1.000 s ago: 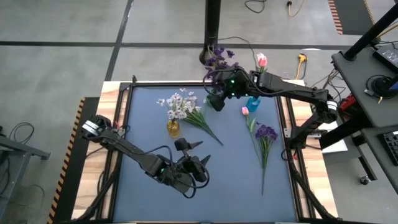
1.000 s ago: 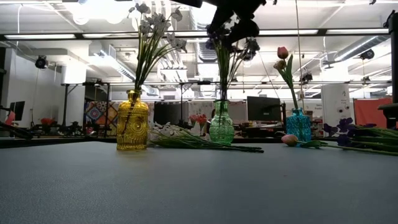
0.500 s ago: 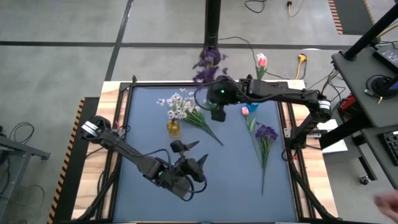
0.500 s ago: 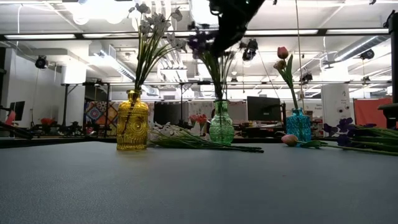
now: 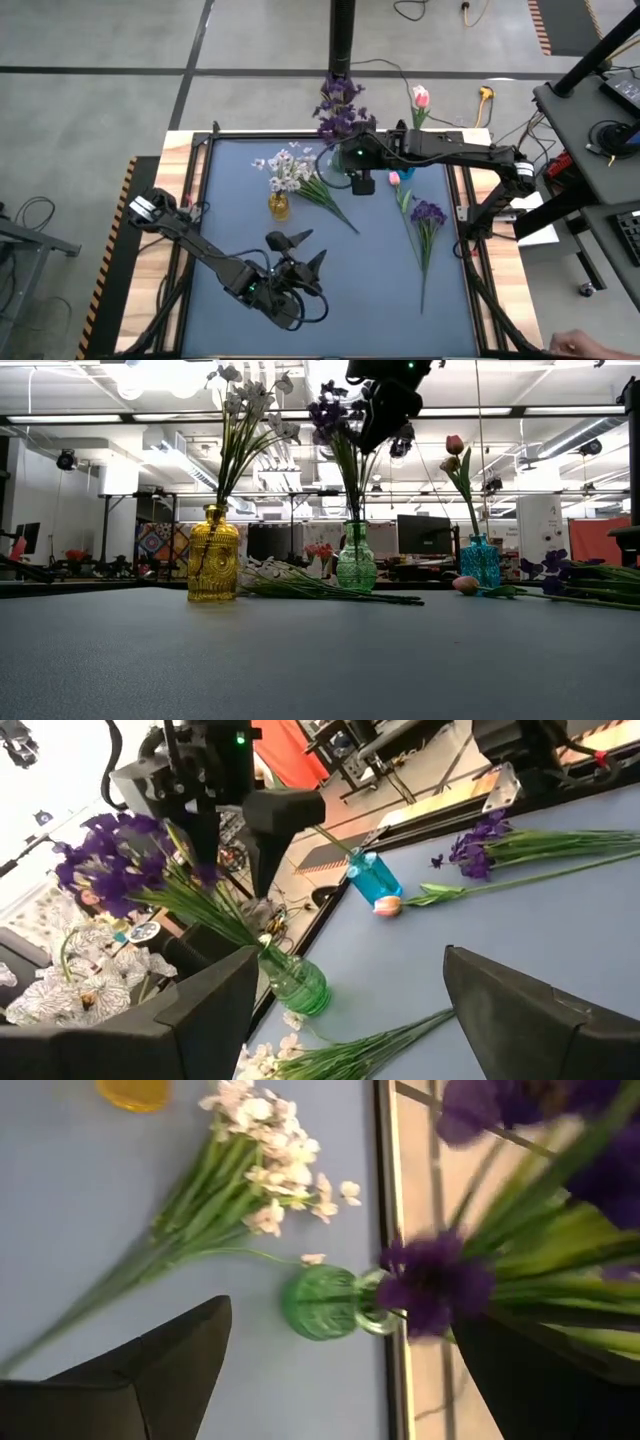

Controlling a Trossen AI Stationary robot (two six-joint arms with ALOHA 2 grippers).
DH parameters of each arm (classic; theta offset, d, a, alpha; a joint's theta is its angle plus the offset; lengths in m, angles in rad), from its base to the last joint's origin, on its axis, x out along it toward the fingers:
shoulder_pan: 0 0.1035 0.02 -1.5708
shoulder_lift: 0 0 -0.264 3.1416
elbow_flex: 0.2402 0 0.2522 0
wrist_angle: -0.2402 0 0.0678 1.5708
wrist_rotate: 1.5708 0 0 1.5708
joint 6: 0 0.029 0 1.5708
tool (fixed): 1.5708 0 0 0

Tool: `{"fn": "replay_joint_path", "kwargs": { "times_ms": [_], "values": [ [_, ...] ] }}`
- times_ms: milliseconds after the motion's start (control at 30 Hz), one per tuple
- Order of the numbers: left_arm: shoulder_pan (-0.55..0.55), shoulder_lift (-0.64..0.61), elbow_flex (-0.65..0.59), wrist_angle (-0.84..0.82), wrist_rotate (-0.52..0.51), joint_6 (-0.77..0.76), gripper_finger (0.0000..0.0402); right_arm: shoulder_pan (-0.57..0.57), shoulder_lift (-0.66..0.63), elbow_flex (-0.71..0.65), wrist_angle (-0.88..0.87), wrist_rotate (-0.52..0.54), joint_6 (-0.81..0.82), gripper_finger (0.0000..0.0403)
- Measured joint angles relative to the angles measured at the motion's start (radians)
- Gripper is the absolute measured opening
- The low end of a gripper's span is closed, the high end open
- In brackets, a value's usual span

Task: Sort flowers into vase by color
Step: Put the left purple flowers into the green vase

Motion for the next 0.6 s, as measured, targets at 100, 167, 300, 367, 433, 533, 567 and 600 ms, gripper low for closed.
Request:
{"fn": "replay_joint_path", "kwargs": {
  "times_ms": [100,167,300,367,433,533,567,600],
  "values": [
    [-0.008,0.0,0.0,-0.039,0.0,-0.04,0.03,-0.001,0.0,0.0,0.0,0.04,0.001,0.0368],
    [-0.012,0.0,0.0,-0.053,0.0,-0.063,0.03,-0.002,0.0,0.0,-0.001,0.047,0.015,0.0368],
    [-0.012,0.0,0.0,-0.056,0.001,-0.071,0.03,-0.005,0.001,-0.002,-0.02,-0.053,0.094,0.0368],
    [-0.012,0.0,0.0,-0.056,0.001,-0.072,0.03,-0.01,0.01,-0.003,-0.037,-0.148,0.126,0.0368],
    [-0.011,0.0,0.001,-0.056,0.001,-0.072,0.03,-0.01,0.023,-0.005,-0.042,-0.148,0.131,0.0368],
    [-0.011,0.0,0.006,-0.054,0.001,-0.073,0.03,-0.01,0.026,-0.007,-0.012,-0.066,0.127,0.0368],
    [-0.011,0.0,0.008,-0.054,0.001,-0.075,0.03,-0.011,0.024,-0.006,0.0,-0.045,0.13,0.0368],
    [-0.012,0.0,0.01,-0.054,0.001,-0.075,0.03,-0.013,0.024,-0.006,0.0,-0.036,0.133,0.0368]
  ]
}}
